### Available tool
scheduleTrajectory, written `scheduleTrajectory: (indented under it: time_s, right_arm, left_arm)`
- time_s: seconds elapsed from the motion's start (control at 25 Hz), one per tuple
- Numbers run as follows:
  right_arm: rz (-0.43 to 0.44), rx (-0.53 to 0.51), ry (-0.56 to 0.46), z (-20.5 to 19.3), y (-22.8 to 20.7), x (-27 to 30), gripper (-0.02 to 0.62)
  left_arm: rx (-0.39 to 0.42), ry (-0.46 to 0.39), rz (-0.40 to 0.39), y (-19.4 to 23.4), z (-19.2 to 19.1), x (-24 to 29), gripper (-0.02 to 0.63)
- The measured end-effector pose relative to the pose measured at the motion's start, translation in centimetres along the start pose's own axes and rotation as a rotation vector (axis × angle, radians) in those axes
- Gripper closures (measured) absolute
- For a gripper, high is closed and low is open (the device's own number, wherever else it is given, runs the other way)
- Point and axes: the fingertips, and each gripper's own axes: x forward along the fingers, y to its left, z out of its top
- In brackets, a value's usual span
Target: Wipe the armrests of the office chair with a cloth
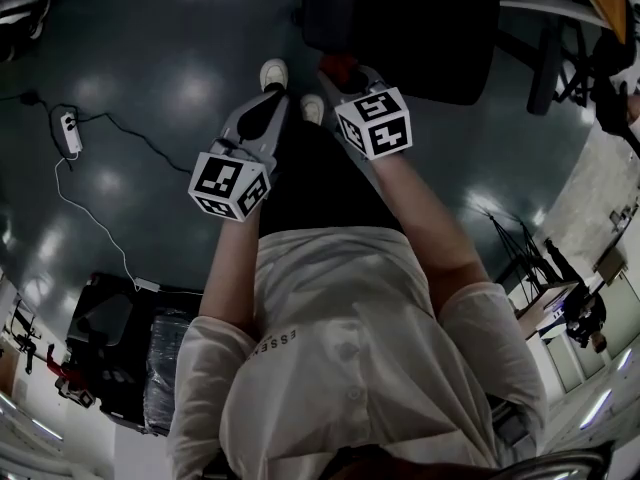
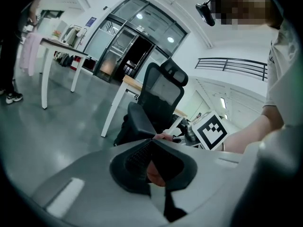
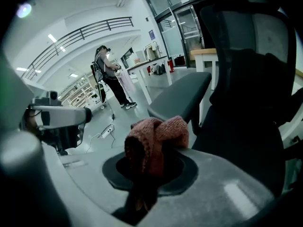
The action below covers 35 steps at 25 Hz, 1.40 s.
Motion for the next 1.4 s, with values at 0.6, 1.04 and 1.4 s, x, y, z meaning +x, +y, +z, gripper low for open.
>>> scheduleTrajectory:
  time_s: [0.6,1.04,1.4]
  right_arm:
    - [0.163,-0.045,-0.061,6.8,5.6,3.0,0.546]
    - [-0.112,-0.004,-0.308,18.0,-7.5,-5.6,0.546]
    - [-0.306,0.082,-0.204,19.6,-18.8,-2.3,0.546]
  left_arm:
    - [-0.056,-0.040,0.091,3.6,1.4,-1.6,0.589]
    - [0.032,-0.071,0.065,4.4,8.3,1.3,0.589]
    - [0.043,0.011,-0.003,9.2,12.1,6.6,0.589]
